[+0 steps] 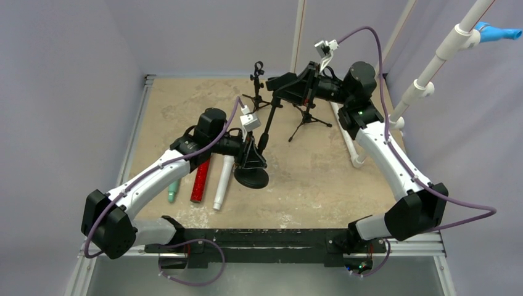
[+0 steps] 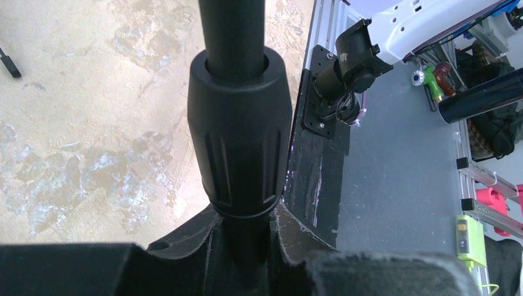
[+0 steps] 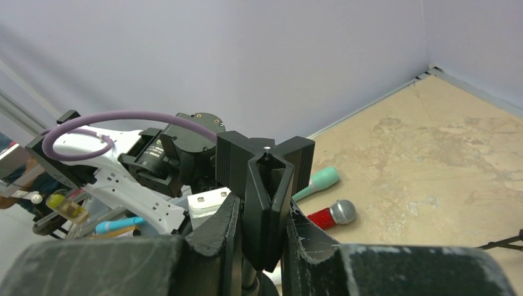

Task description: Remove the microphone from the stand

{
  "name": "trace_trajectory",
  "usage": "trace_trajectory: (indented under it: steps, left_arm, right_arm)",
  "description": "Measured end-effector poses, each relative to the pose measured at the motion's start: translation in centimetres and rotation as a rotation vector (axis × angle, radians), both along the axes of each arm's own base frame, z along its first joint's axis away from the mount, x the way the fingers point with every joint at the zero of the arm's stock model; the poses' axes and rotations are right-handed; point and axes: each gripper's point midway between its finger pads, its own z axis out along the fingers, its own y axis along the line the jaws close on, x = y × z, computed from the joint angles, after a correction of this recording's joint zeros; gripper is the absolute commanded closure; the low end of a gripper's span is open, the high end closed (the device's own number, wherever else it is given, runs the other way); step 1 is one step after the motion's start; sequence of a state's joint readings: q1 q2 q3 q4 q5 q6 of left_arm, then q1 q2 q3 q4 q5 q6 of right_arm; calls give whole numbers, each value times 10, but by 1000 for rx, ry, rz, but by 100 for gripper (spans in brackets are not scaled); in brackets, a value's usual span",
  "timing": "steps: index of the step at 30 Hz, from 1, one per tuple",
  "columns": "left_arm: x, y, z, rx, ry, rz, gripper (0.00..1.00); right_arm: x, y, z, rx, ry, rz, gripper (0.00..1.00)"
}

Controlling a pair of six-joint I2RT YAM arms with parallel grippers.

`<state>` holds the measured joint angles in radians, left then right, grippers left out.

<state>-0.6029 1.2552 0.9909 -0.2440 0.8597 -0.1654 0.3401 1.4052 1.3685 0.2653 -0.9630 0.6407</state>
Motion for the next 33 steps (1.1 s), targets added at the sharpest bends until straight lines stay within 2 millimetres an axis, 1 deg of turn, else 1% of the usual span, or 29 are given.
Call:
trace_trajectory:
  steps: [3, 13, 17, 21, 22, 24, 25, 28, 29, 33]
  left_arm:
    - [1, -1, -4, 12, 27, 6, 100]
    - [1, -2, -3, 13, 87, 12, 100]
    - [4, 0, -1, 4, 115, 23, 100]
    - [4, 2, -4, 13, 130, 25, 100]
    - [3, 2, -5, 16, 133, 24, 100]
    - [3, 3, -7, 24, 134, 21, 100]
    - [2, 3, -8, 28, 134, 21, 100]
    - [2, 3, -8, 28, 129, 20, 100]
    - [3, 3, -8, 24, 125, 20, 100]
    - [17, -1, 9, -14, 60, 46, 100]
  right_arm:
    - [1, -1, -5, -10, -9, -8, 100]
    - [-2, -8, -11, -23, -69, -71, 100]
    - [2, -9, -14, -23, -76, -96, 100]
    - [5, -6, -19, -26, -78, -114, 100]
    - [5, -6, -20, -28, -79, -114, 97]
    - [5, -4, -21, -34, -78, -114, 69]
    - [5, -3, -21, -38, -75, -113, 64]
    - [10, -1, -22, -65, -92, -123, 61]
    - [9, -1, -26, -81, -93, -118, 61]
    - [-7, 9, -48, -141, -50, -44, 59]
